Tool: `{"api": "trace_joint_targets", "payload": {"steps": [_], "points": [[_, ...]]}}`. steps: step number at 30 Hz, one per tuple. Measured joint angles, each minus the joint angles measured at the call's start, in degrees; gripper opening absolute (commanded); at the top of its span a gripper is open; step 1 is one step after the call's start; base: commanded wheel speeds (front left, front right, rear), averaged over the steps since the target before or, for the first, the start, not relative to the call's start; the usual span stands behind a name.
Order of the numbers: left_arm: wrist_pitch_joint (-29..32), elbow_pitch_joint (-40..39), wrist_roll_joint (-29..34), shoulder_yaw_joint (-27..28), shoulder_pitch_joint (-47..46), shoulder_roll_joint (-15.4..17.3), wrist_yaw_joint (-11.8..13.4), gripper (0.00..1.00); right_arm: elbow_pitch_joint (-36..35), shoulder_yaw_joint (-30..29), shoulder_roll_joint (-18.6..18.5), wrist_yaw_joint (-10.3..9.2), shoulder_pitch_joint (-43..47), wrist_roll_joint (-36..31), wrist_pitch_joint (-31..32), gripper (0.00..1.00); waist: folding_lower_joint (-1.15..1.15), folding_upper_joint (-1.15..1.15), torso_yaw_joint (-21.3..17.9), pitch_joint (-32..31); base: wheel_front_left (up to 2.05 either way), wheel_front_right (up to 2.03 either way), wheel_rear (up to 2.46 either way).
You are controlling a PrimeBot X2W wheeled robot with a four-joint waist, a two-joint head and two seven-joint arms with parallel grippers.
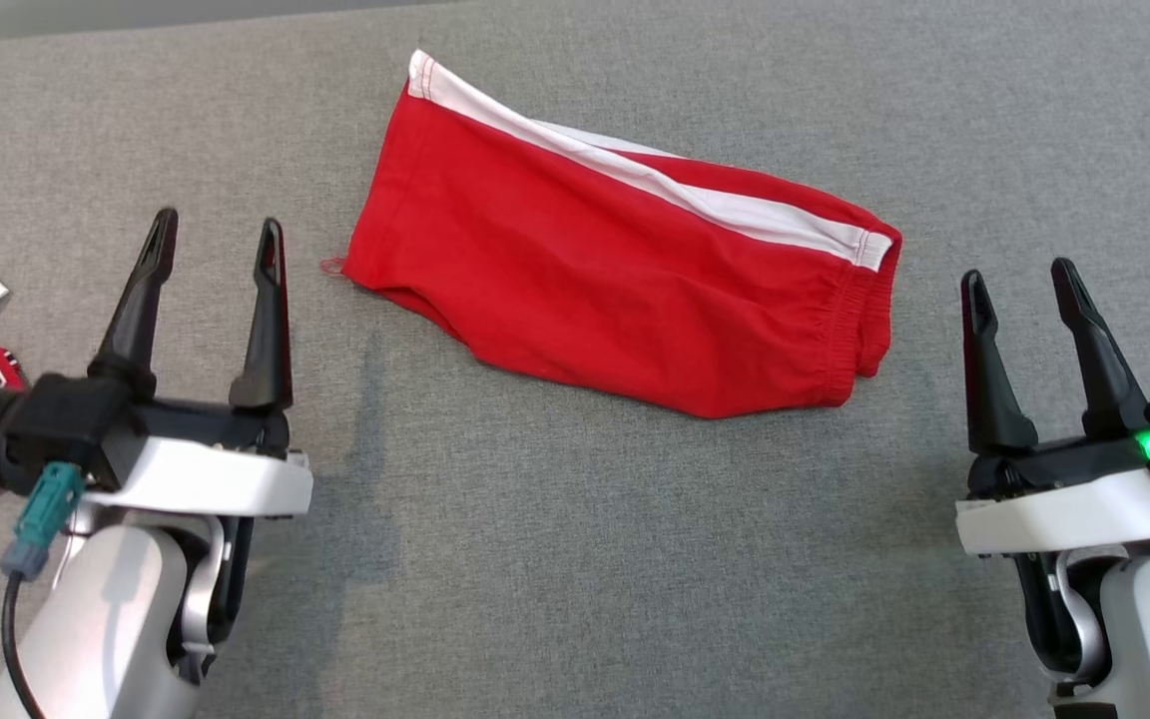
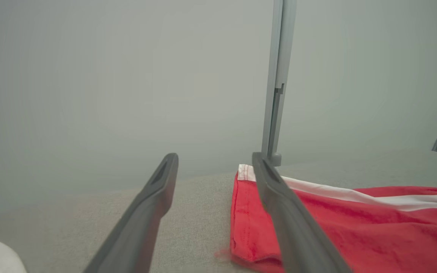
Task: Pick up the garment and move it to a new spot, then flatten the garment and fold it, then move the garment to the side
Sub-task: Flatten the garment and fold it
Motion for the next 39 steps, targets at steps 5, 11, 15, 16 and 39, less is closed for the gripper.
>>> {"api": "trace_joint_targets", "payload": {"steps": [5,11,15,16,39], "points": [[0.7,-1.9,0.8,-0.7,3.4,0.3,1.9,1.00,-0.2,-1.7,0.3,-0.01,2.6,-1.6,1.2,1.00,0.00,0.00,0.4,-1.4,0.00,0.00,0.00],[1.8,-1.7,0.4,-1.3,4.8,0.4,2.0,1.00,-1.1,-2.7,0.7,-0.01,4.2,-1.8,1.9,1.00,0.00,0.00,0.8,-2.4,0.00,0.00,0.00],[2.0,-1.5,0.3,-1.5,4.8,0.4,1.9,1.00,-1.6,-3.0,0.9,0.00,4.6,-1.8,2.4,1.00,0.00,0.00,0.8,-2.6,0.00,0.00,0.00],[2.2,-1.4,0.3,-1.5,4.8,0.5,1.9,1.00,-1.7,-3.0,0.9,0.00,4.6,-1.8,2.4,1.00,0.00,0.00,0.8,-2.6,0.00,0.00,0.00],[11.5,15.1,-5.4,-6.1,-11.3,-1.3,-9.4,1.00,-1.9,-1.1,1.4,-0.01,3.6,-0.8,2.8,1.00,0.00,0.00,-2.4,1.1,0.00,0.00,0.00]]}}
